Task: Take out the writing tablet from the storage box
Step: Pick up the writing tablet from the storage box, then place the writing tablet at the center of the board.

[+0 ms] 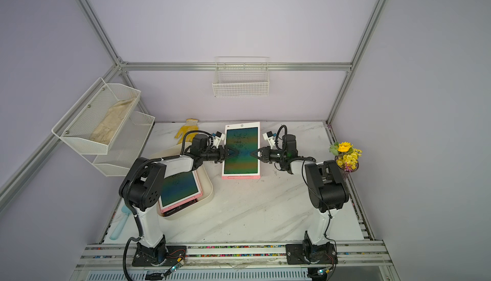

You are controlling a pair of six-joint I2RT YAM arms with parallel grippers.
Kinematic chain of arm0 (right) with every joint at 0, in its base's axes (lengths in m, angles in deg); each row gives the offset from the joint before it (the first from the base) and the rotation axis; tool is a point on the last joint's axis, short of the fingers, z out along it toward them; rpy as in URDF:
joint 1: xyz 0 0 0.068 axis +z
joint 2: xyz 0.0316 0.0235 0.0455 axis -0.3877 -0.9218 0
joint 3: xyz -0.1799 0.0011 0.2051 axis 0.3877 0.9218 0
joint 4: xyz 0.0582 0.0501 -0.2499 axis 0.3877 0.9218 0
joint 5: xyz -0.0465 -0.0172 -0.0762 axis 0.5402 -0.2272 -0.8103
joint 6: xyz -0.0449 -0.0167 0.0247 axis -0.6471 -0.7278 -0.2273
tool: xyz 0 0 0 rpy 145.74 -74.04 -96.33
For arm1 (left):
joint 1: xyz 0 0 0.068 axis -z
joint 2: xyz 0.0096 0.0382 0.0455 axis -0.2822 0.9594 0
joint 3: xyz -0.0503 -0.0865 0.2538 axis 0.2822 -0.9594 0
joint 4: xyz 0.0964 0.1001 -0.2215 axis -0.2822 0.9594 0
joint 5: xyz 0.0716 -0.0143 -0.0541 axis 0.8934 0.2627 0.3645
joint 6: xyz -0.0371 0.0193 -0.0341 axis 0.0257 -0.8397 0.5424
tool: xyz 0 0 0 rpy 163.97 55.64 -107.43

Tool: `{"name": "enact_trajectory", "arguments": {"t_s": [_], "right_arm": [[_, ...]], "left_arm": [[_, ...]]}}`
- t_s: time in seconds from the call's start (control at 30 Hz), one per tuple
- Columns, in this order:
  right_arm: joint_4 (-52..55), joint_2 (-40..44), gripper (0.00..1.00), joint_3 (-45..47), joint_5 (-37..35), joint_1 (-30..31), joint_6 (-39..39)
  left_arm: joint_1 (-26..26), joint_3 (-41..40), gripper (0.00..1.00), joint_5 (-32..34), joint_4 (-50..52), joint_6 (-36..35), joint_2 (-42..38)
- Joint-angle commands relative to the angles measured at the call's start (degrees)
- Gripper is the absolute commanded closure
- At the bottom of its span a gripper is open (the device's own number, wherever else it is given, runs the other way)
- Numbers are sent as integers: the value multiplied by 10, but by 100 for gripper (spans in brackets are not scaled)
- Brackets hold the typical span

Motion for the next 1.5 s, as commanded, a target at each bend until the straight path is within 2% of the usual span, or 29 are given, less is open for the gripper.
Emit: {"name": "enact_trajectory", "arguments": {"t_s": [0.0, 0.07, 0.1, 0.13, 0.33, 0.57, 0.73, 0.93, 1.0, 1.2, 1.3, 1.37, 1.47], "right_arm": [[1, -5, 100, -11, -17, 0, -13], [1, -4, 100, -12, -14, -3, -14], [1, -4, 100, -14, -12, -6, -14], [1, -5, 100, -15, -8, -9, -14], [16, -13, 100, -40, 24, -38, -28], [170, -68, 100, -150, 37, -83, -122], [227, -104, 100, -216, 38, -115, -154], [268, -139, 100, -270, 17, -126, -172], [323, -163, 100, -304, 14, -120, -204], [195, -205, 100, -333, -23, -72, -73], [175, -250, 100, -391, -34, -36, -30], [143, -286, 100, -430, -45, -10, 22], [35, -331, 100, -458, -42, 15, 128]], "left_arm": [[0, 35, 16, -4, 11, -21, -24], [-2, 36, 8, 1, 23, -28, -32], [-2, 36, 1, 3, 27, -32, -36], [-2, 37, 0, 5, 35, -37, -41], [-9, 41, 0, 17, 82, -67, -77], [-32, 30, 0, 36, 164, -121, -136], [-54, 0, 0, 67, 231, -169, -200], [-80, -39, 0, 98, 270, -196, -267], [-85, -45, 0, 103, 283, -203, -277], [-111, -58, 0, 103, 291, -200, -289], [-122, -60, 0, 110, 294, -193, -292], [-126, -59, 0, 132, 306, -190, -295], [-129, -64, 0, 157, 316, -188, -324]]}}
